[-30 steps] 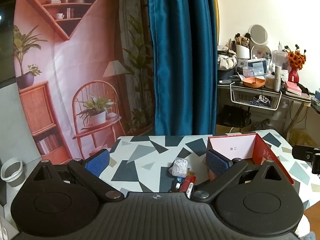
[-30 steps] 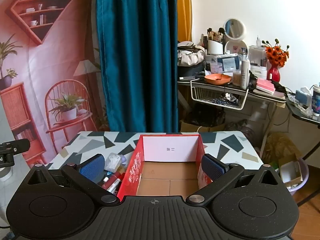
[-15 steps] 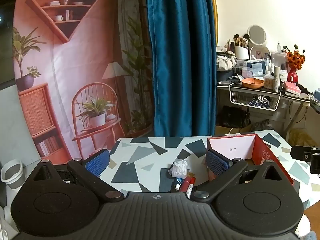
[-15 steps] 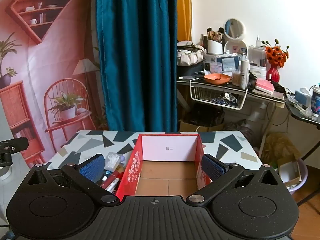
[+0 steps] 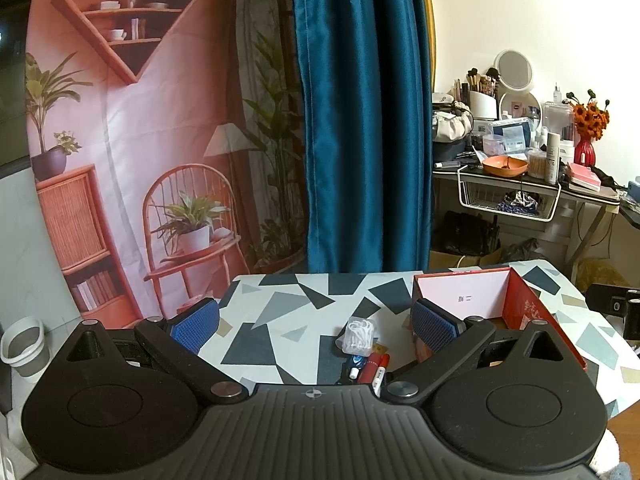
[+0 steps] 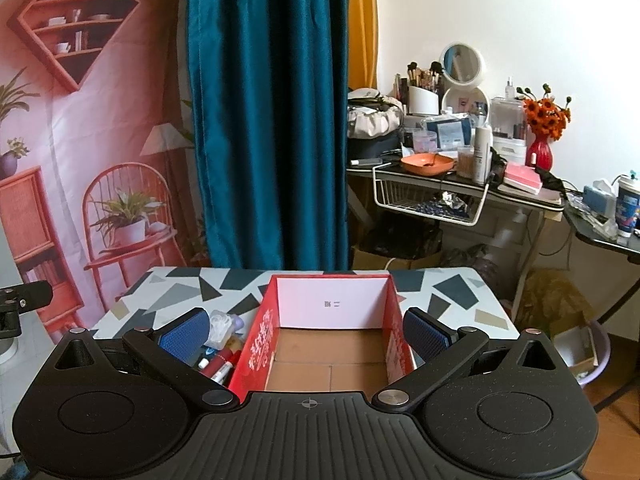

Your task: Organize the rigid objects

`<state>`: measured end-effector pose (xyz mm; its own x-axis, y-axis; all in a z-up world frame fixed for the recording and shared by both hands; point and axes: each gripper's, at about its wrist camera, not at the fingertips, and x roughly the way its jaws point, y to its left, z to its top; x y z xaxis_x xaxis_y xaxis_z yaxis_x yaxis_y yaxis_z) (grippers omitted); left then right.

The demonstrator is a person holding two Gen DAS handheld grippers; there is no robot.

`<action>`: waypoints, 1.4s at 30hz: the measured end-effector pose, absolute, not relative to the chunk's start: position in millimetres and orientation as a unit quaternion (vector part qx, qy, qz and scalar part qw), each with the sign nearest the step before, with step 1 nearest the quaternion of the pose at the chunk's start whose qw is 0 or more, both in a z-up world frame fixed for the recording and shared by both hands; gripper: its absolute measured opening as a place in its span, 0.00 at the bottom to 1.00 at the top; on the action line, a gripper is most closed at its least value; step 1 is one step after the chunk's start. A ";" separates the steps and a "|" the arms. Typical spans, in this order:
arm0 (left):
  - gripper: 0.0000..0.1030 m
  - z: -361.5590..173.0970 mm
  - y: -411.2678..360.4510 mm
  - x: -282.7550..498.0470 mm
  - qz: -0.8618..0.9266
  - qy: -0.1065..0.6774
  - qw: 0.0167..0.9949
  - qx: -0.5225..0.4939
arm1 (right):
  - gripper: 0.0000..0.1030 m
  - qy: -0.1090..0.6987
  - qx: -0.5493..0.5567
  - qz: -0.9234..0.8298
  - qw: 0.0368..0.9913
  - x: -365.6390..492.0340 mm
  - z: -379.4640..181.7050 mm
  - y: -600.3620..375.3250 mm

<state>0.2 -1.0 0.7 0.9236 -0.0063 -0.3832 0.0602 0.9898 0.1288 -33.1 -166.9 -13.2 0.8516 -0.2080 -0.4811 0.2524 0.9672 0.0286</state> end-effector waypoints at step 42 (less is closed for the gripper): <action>1.00 -2.5 -1.6 0.8 -0.023 0.206 0.976 0.065 | 1.00 0.241 0.055 -0.124 0.961 -33.6 -14.2 -169.4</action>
